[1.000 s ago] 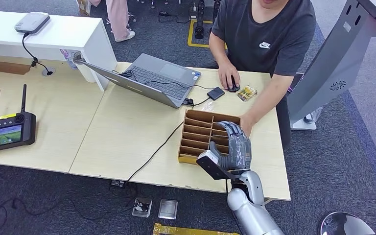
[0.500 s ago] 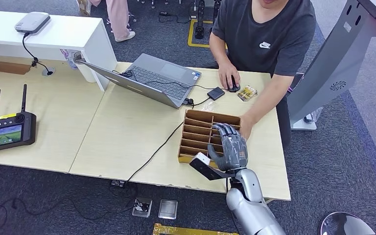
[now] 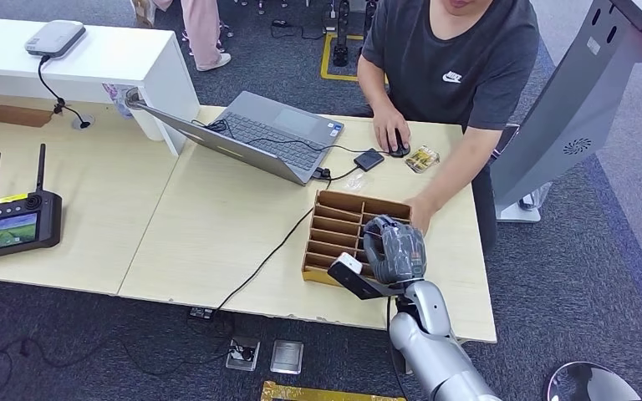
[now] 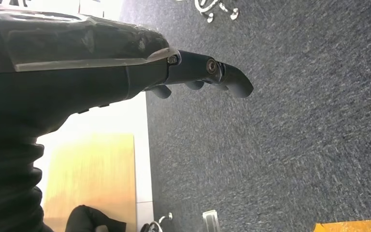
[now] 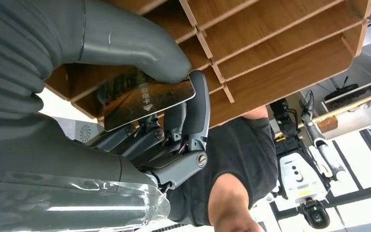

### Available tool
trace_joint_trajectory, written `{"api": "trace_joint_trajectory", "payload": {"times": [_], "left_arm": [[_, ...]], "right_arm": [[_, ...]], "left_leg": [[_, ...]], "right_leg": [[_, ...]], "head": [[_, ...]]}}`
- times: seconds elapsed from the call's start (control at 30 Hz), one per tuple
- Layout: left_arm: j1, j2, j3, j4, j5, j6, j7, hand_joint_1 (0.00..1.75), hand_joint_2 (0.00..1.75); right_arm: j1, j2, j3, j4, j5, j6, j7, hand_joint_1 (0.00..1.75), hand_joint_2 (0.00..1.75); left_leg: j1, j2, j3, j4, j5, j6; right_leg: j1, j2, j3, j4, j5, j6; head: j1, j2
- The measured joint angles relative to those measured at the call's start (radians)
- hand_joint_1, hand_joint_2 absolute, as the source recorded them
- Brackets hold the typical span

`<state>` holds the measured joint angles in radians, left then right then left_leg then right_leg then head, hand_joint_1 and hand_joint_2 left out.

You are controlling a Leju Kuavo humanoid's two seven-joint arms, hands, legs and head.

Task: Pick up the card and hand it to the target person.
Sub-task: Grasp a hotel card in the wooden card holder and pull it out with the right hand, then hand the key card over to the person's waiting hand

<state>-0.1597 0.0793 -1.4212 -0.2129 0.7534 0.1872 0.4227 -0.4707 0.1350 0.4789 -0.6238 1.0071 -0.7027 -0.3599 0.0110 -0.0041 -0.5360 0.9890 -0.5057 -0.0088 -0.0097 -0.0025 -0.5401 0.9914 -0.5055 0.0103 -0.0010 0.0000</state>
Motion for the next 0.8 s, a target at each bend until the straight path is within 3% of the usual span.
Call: {"api": "trace_joint_trajectory", "payload": {"times": [0.23,0.47,0.6,0.8], "left_arm": [[0.000,0.000,-0.001,0.000,0.002,0.000,0.000,0.00,1.75],[0.000,0.000,-0.001,0.000,0.013,0.002,0.000,0.00,1.75],[0.001,0.000,-0.001,0.000,0.017,0.002,0.000,0.00,1.75],[0.002,0.000,-0.001,0.000,0.023,0.006,0.000,0.00,1.75]], "right_arm": [[-0.002,0.004,-0.011,0.003,-0.018,0.000,-0.038,1.75,1.75],[0.034,0.027,-0.057,-0.087,-0.154,0.000,-0.159,1.75,1.75],[0.080,0.033,-0.061,-0.234,-0.232,0.000,-0.110,1.75,1.75],[0.130,0.031,-0.058,-0.479,-0.249,0.000,-0.054,1.75,1.75]], "left_leg": [[0.000,0.000,0.000,0.000,0.000,0.000],[0.000,0.000,0.000,0.000,0.000,0.000],[0.000,0.000,0.000,0.000,0.000,0.000],[0.000,0.000,0.000,0.000,0.000,0.000]], "right_leg": [[0.000,0.000,0.000,0.000,0.000,0.000],[0.000,0.000,0.000,0.000,0.000,0.000],[0.000,0.000,0.000,0.000,0.000,0.000],[0.000,0.000,0.000,0.000,0.000,0.000]], "head": [[0.000,0.000],[-0.001,0.000],[-0.001,0.000],[0.000,0.000]]}}
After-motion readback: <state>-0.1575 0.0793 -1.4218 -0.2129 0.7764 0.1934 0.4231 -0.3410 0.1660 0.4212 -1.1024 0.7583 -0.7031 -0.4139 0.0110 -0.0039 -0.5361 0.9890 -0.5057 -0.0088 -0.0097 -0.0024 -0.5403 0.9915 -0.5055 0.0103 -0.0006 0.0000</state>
